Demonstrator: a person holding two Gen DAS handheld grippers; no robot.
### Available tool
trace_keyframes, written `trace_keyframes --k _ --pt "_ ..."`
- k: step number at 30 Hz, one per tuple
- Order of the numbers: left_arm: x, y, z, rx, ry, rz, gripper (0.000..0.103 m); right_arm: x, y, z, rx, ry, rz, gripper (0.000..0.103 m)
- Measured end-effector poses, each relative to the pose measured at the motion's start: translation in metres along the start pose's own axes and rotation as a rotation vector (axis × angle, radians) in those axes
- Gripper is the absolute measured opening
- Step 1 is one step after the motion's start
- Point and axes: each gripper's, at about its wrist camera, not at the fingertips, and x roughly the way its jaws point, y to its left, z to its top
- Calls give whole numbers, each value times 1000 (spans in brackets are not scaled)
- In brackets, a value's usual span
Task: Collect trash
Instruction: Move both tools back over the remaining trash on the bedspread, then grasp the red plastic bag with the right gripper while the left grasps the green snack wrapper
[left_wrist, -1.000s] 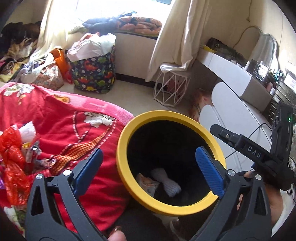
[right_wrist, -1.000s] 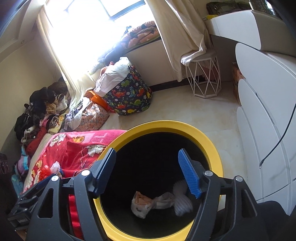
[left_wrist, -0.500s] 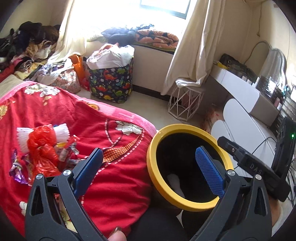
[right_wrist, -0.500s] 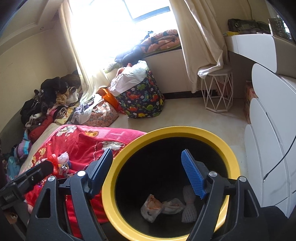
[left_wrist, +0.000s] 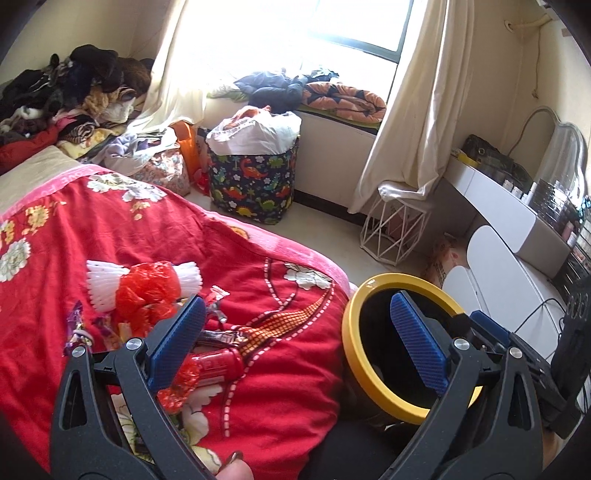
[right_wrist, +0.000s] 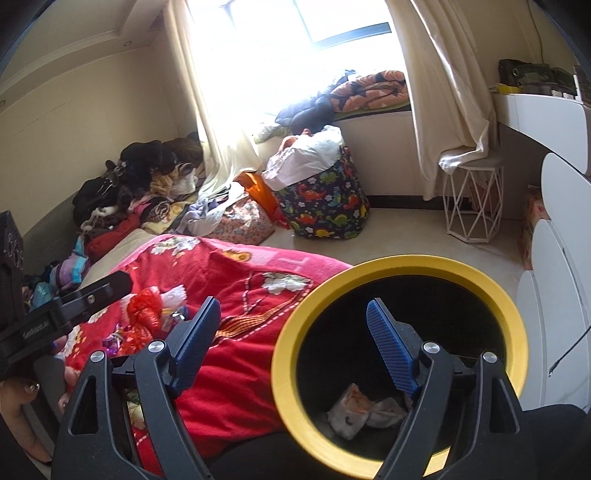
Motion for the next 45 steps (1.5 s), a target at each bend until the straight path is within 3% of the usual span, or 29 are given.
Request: trace_keyframes --k 28,34,43,45 --pt "-33 100 14 -171 -53 123 92 12 87 -34 -178 103 200 79" --pt "-34 118 10 -202 -34 148 92 18 100 -39 -203 131 211 79" --pt "-41 142 -21 -212 29 178 92 45 109 -25 -185 162 231 79" --pt "-41 146 -29 -204 52 179 92 55 110 -22 -174 180 244 74"
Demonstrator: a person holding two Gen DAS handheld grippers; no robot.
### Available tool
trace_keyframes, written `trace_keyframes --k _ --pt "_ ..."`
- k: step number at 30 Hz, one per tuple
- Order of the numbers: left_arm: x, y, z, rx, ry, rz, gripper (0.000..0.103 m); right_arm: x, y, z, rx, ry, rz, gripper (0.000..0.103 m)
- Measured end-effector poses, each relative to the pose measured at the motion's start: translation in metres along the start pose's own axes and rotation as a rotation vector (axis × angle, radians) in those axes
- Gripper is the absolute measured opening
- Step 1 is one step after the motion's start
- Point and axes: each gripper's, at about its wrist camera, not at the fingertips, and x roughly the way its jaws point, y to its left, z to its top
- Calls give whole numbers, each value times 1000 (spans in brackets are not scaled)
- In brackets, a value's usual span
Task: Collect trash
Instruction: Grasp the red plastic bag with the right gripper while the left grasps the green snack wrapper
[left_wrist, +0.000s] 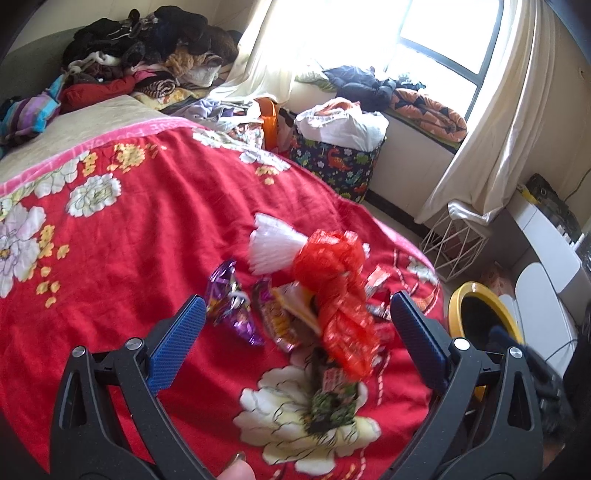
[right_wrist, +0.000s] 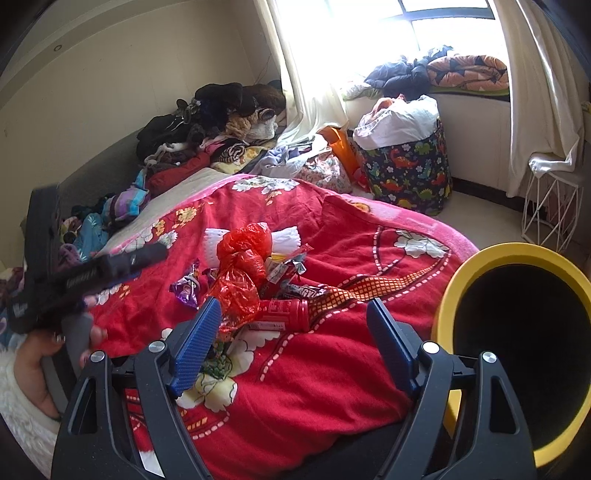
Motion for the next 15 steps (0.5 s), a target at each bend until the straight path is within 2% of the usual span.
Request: trace_keyframes --k 2,7,11,15 --pt "1 4 -7 5 24 -5 90 10 -1 3 12 24 24 70" --pt "8 8 -29 19 106 -45 70 37 5 10 9 92 89 62" --pt "17 7 -46 37 179 -81 57 58 10 15 30 140 140 60" --pt "23 3 -58 41 219 -118 51 78 16 20 31 191 165 54"
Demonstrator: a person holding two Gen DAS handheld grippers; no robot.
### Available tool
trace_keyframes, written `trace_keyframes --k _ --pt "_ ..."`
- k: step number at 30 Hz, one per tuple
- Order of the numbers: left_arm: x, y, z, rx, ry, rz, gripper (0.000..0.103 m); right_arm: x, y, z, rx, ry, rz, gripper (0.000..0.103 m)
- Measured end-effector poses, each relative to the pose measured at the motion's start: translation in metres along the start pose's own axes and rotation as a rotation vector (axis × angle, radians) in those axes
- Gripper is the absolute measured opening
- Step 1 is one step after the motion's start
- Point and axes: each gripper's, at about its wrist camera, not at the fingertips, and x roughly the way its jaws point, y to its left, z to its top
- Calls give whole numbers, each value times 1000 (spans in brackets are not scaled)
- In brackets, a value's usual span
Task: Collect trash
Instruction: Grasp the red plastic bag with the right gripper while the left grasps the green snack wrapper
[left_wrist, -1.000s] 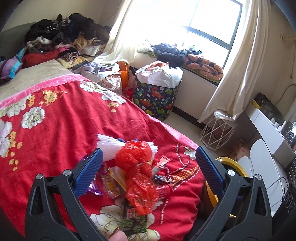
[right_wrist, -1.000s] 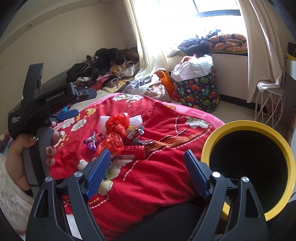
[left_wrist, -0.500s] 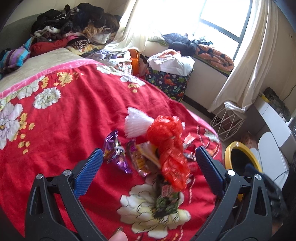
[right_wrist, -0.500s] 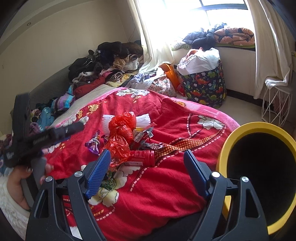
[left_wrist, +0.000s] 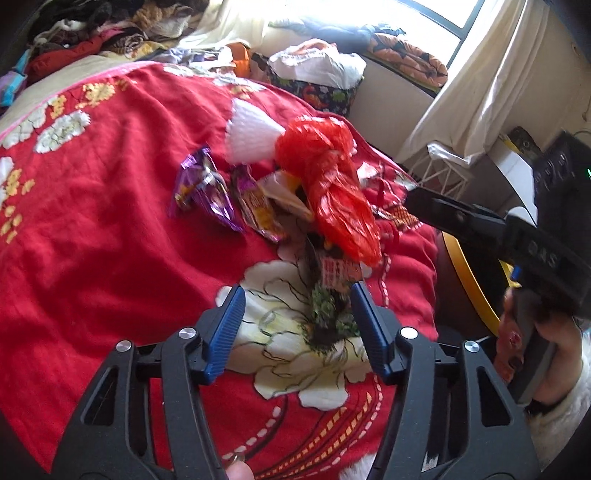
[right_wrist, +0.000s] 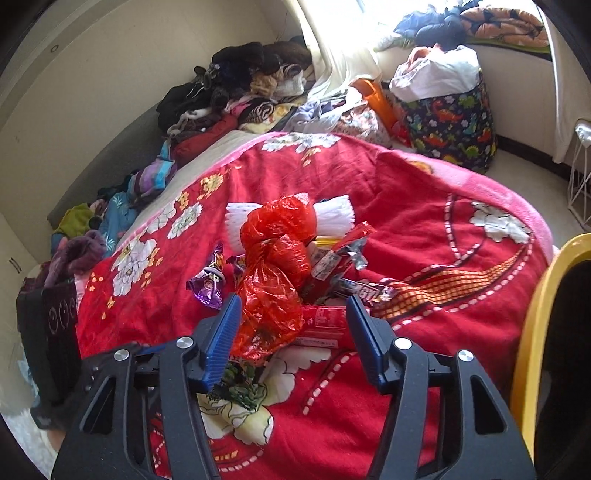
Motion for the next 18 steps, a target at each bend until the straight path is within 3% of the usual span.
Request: trace_keyframes --k 8,11,15,18 --pt "13 -6 -9 8 42 -30 48 29 11 3 -6 56 26 53" --pt "16 -8 -13 8 56 -27 40 41 13 3 -3 80 26 52" --pt "19 -10 -15 26 67 -25 32 48 15 3 -7 89 29 34" --pt "19 -9 -16 24 70 -30 18 44 17 2 -23 69 31 12"
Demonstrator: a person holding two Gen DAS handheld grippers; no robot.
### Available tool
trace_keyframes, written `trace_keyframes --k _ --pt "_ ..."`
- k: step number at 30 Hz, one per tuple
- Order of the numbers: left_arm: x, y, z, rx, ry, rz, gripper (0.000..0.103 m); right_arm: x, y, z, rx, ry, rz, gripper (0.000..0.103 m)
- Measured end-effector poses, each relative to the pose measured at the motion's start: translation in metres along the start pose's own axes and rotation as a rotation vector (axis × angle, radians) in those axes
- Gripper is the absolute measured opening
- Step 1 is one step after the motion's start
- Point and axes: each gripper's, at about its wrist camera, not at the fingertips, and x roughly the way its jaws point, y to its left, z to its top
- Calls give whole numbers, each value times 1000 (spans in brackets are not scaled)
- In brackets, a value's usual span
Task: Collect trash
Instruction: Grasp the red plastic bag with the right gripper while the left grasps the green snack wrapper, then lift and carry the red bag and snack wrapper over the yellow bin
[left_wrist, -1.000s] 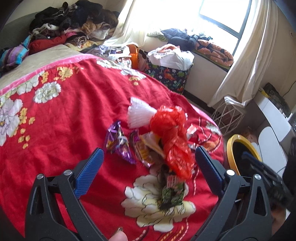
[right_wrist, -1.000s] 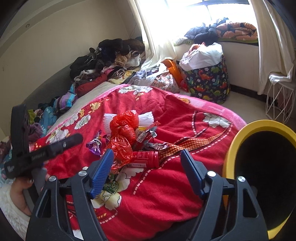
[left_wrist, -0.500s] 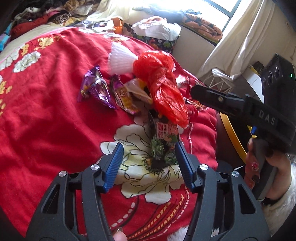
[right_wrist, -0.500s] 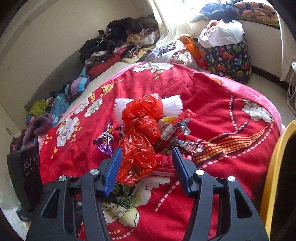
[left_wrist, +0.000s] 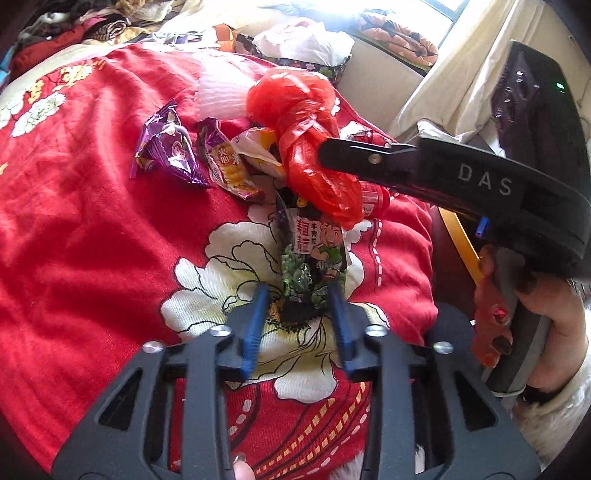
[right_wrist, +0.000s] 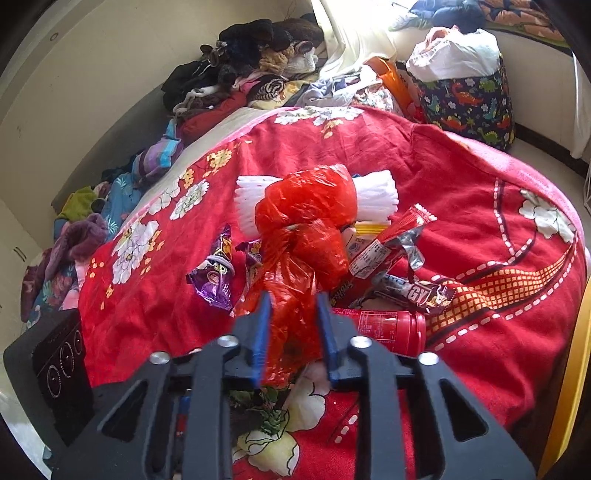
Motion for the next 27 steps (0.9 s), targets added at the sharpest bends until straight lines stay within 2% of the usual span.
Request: trace_keyframes --k 10,15,27 --pt "-7 1 -2 9 -16 -17 3 -36 -2 -3 1 -99 29 7" --pt "-23 0 1 14 -65 -30 2 -60 1 -4 -13 -152 6 7" --pt "-53 -10 18 8 -164 -35 2 -97 -10 -13 -18 -203 -23 6"
